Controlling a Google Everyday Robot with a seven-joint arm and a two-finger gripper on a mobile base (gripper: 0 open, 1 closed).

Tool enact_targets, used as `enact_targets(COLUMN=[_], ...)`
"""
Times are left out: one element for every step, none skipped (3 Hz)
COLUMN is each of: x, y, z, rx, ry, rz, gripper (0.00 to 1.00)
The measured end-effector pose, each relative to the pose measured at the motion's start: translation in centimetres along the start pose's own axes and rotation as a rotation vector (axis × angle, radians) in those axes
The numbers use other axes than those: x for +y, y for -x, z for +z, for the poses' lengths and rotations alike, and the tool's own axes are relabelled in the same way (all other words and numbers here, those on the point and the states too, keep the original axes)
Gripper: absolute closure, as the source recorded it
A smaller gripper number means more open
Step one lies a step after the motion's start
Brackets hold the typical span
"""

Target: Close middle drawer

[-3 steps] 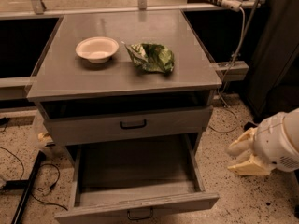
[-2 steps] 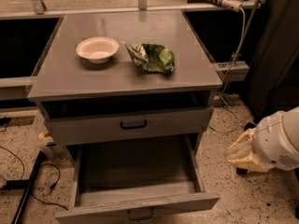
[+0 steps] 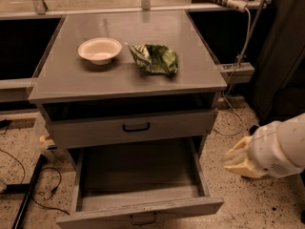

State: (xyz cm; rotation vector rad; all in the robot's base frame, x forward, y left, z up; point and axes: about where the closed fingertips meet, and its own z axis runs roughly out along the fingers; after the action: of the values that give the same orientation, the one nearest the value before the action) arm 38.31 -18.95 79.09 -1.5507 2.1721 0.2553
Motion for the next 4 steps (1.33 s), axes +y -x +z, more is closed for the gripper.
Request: enact_targets(x=[0.7, -1.2, -2.9, -2.9], y=[-1.2, -2.4, -4.7, -4.7], z=[5.6, 9.3, 12.5, 12.6], rx=[-0.079, -0.156, -0.183, -0.183], ry=[-0.012, -0.089, -0.114, -0.114], rz=[-0.001, -0.012, 0.032, 0.033], gripper=[1.00, 1.00, 1.00, 1.00])
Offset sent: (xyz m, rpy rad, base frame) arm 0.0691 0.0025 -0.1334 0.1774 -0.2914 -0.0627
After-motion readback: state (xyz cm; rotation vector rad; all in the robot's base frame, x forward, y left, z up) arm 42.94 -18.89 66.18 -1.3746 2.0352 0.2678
